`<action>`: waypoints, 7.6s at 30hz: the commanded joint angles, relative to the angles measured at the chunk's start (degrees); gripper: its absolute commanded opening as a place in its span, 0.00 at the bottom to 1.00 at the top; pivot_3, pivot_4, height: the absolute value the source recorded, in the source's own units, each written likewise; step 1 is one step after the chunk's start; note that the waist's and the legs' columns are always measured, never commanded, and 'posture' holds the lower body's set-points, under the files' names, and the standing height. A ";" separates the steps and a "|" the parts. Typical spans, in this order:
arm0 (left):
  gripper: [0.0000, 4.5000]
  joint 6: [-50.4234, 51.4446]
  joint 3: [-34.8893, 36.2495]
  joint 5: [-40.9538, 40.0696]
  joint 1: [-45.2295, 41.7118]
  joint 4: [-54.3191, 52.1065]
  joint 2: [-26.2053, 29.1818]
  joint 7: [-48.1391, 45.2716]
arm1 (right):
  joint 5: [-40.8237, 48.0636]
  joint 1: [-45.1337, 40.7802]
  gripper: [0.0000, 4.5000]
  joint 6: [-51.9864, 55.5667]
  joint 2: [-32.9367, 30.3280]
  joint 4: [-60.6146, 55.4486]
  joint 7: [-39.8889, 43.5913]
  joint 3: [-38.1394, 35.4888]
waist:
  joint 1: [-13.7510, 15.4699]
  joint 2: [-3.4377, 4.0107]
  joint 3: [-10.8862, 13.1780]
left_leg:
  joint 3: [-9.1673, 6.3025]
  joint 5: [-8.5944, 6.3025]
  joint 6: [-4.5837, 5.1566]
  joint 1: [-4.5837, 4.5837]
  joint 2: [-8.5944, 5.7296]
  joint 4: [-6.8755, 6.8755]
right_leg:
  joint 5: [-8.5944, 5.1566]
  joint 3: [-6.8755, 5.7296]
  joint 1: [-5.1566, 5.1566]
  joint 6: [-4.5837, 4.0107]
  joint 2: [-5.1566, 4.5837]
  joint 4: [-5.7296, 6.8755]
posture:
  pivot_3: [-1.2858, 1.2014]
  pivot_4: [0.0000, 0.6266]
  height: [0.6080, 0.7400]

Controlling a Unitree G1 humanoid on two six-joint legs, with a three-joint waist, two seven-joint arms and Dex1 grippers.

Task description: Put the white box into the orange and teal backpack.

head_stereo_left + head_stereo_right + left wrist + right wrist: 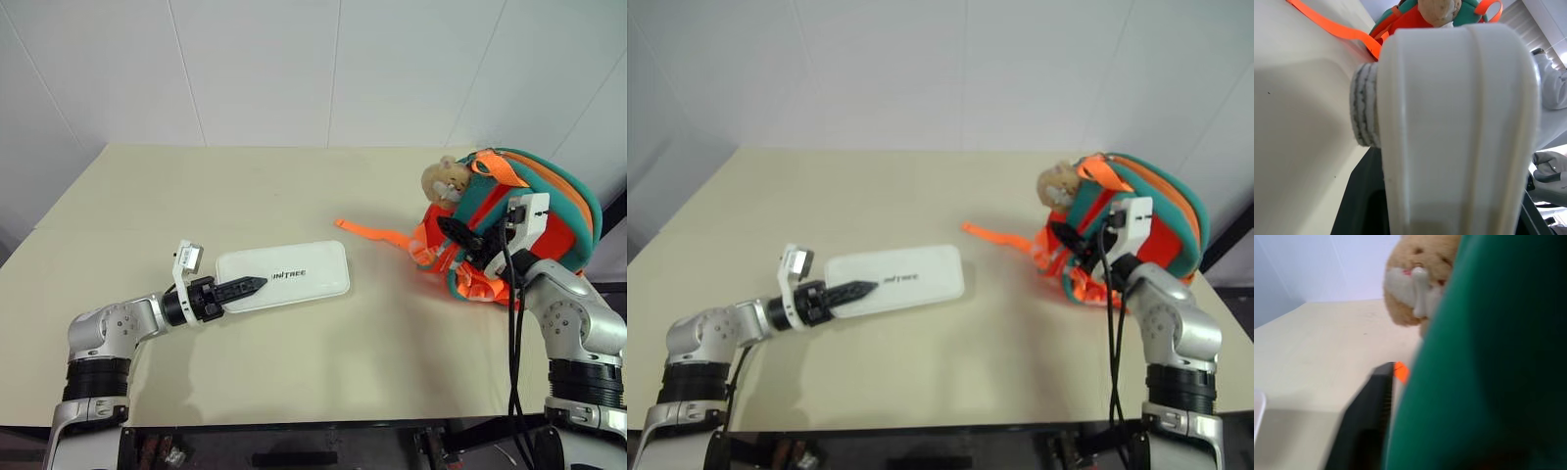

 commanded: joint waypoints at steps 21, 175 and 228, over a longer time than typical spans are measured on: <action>0.29 -3.97 9.09 -1.96 4.21 3.68 10.28 -0.30 | 51.24 -10.05 0.01 38.93 0.97 -16.19 2.67 3.15 | -1.29 0.04 0.03 | -0.02 0.00 0.00 -0.01 0.05 -0.25 | -0.05 -0.05 -0.09 -0.09 -0.02 -0.03 | 0.52 0.24 1.00; 1.00 -18.22 -8.69 6.47 -21.70 -7.04 13.47 -28.72 | 44.89 3.52 0.01 39.79 -3.27 -16.45 10.64 13.01 | -0.19 0.03 0.03 | -0.12 -0.09 0.15 -0.17 0.17 0.07 | -0.10 -0.10 -0.14 -0.07 0.18 0.14 | 0.52 0.24 1.00; 1.00 -24.44 -16.14 5.98 -16.18 -26.47 11.13 -21.03 | 42.69 2.74 0.01 38.54 -1.61 -14.96 11.85 13.83 | 0.02 0.03 0.03 | -0.12 -0.08 0.13 -0.11 0.15 0.14 | -0.10 -0.10 -0.06 -0.07 0.18 0.11 | 0.52 0.24 1.00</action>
